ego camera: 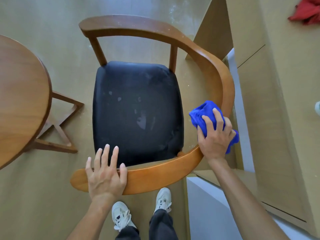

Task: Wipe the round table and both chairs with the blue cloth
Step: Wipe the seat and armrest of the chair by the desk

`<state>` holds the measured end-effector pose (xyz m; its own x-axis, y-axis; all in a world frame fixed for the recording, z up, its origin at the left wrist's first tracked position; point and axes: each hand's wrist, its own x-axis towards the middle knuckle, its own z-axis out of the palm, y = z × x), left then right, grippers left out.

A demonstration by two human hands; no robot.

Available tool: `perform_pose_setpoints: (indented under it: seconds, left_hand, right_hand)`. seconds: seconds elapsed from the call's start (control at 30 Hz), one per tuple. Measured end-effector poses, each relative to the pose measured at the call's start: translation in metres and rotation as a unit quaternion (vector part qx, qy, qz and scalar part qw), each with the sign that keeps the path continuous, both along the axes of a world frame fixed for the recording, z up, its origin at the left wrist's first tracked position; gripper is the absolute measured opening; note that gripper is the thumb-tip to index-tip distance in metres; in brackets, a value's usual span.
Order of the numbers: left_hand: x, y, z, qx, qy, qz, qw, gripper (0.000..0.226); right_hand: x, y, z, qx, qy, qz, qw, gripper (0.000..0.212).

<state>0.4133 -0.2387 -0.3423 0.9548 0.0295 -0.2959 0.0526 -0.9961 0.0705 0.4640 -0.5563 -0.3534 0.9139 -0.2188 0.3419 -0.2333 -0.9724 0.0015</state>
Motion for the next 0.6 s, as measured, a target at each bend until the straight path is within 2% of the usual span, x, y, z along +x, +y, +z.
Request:
perform_pose_setpoints:
  seconds: [0.17, 0.3, 0.37, 0.47, 0.53, 0.6]
  left_hand:
    - [-0.002, 0.001, 0.002, -0.006, -0.014, 0.002, 1.0, 0.06]
    - [-0.005, 0.002, 0.001, -0.014, -0.029, 0.007, 0.999, 0.059]
    - [-0.005, 0.001, 0.0, -0.018, -0.035, 0.008, 0.999, 0.059]
    - [-0.006, 0.0, -0.002, -0.022, -0.053, 0.009, 0.998, 0.059]
    - [-0.005, 0.0, -0.002, -0.022, -0.059, 0.011, 0.998, 0.06]
    - [-0.005, 0.0, -0.002, -0.021, -0.061, 0.012, 0.998, 0.062]
  right_hand:
    - [-0.076, 0.098, 0.001, 0.128, 0.039, 0.001, 0.991, 0.024]
    - [-0.112, 0.189, 0.009, 0.202, 0.055, 0.11, 0.972, 0.03]
    - [-0.109, 0.18, 0.006, 0.19, 0.047, 0.179, 0.964, 0.032]
    - [-0.102, 0.122, 0.0, 0.155, 0.034, 0.294, 0.943, 0.034]
    - [-0.092, 0.072, -0.006, 0.126, 0.023, 0.275, 0.953, 0.034]
    - [-0.07, 0.02, -0.01, 0.1, 0.02, 0.203, 0.974, 0.036]
